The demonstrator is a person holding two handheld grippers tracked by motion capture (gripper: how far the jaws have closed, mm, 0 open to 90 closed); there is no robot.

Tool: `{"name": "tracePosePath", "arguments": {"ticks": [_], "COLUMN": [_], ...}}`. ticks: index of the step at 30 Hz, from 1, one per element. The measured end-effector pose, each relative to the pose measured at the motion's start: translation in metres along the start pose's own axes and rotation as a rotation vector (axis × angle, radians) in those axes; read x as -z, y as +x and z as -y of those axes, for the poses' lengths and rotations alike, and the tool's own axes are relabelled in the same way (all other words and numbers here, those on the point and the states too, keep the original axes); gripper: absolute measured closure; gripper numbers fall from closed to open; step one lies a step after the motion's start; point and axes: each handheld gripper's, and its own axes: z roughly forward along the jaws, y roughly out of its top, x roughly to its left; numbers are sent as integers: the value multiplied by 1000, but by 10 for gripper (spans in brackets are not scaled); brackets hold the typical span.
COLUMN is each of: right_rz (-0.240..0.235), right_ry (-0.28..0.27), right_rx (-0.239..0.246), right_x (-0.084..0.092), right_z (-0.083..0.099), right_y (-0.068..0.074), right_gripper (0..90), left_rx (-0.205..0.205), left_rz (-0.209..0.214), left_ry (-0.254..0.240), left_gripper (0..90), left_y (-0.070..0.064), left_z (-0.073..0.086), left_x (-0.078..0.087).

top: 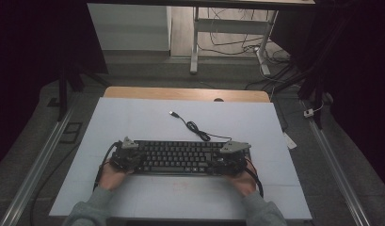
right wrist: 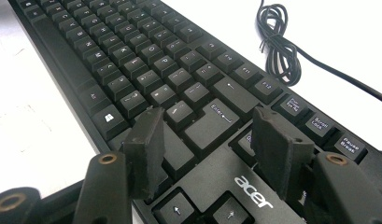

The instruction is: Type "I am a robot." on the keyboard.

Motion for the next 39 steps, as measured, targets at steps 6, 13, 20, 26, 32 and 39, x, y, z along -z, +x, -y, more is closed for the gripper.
{"name": "tracePosePath", "arguments": {"ticks": [6,13,20,26,32,39], "right_rz": [0,0,1,0,0,1], "right_ry": [-1,-5,-6,-5,-5,-3], "right_rx": [1,-2,-1,-1,-1,-1], "right_x": [0,0,1,1,1,1], "right_z": [0,0,0,0,0,0], "right_y": [0,0,0,0,-1,-1], "right_gripper": [445,445,444,444,444,443], "left_rx": [-3,24,57,49,41,34], "left_rz": [2,9,18,19,35,45], "left_ry": [-27,-108,-136,-141,-142,-144], "left_gripper": [889,804,556,459,424,396], "left_y": [-1,3,8,7,5,4], "left_z": [-1,-2,-1,-2,-3,-5], "left_x": [3,16,20,22,24,26]}}
